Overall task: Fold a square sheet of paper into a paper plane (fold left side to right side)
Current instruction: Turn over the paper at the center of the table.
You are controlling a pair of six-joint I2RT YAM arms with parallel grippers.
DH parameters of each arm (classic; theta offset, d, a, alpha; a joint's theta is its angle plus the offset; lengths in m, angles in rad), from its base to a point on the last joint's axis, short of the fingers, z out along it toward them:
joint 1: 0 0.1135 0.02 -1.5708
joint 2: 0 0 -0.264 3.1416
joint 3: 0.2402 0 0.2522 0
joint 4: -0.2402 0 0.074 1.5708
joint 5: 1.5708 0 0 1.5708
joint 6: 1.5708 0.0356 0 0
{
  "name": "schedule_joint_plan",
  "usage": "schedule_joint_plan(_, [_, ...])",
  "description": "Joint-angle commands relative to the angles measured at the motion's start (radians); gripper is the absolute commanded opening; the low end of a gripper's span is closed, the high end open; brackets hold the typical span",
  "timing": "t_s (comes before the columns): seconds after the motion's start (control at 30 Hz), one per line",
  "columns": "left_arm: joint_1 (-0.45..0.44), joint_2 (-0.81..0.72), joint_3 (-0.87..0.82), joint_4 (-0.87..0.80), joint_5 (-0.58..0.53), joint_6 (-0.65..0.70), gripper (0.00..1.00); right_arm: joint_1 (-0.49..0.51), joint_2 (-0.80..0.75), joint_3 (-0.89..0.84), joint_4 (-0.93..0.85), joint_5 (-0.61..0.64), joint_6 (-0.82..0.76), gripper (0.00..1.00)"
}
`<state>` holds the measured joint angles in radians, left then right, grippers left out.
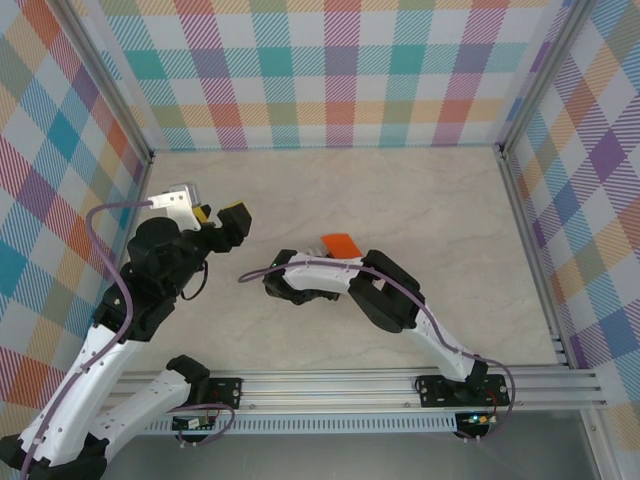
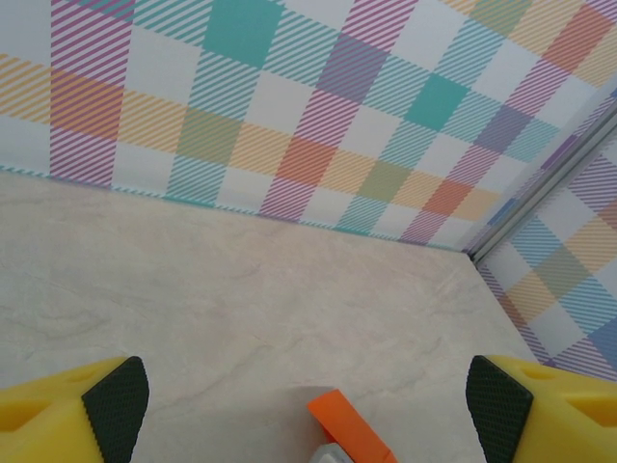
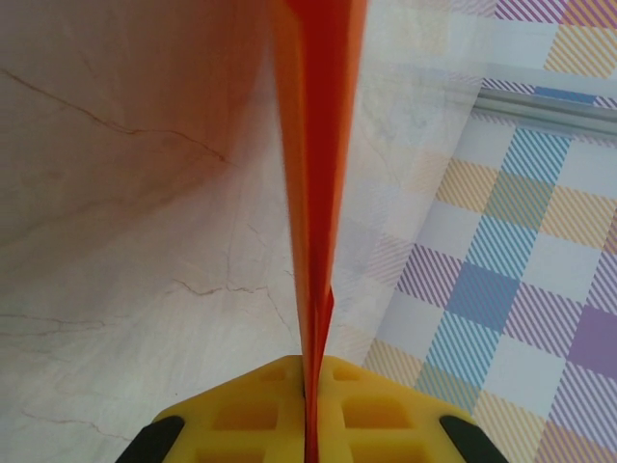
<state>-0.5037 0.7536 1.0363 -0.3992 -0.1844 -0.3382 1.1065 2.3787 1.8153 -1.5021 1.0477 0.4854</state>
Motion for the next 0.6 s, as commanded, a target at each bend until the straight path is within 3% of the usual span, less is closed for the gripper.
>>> schedule_joint_plan(0.0, [-0.010,0.002,-0.008,-0.008,0.005,0.023,0.88,0.008,0.032,0.018,-0.024,0.009,-0.048,0.09])
schedule_joint_plan(0.07, [-0.010,0.005,-0.007,-0.008,0.007,0.023,0.89,0.013,0.034,0.013,0.003,-0.022,-0.075,0.10])
schedule_joint_plan(0.17, [-0.010,0.015,-0.005,-0.011,0.013,0.023,0.89,0.028,-0.008,-0.027,0.117,-0.111,-0.173,0.21])
schedule_joint_plan(0.37, [-0.009,0.071,0.003,-0.034,-0.010,0.025,0.90,0.049,-0.166,-0.137,0.282,-0.310,-0.241,0.59])
schedule_joint_plan(0.57, [-0.002,0.224,0.061,-0.106,0.014,0.001,0.92,0.055,-0.428,-0.303,0.381,-0.355,-0.207,0.88])
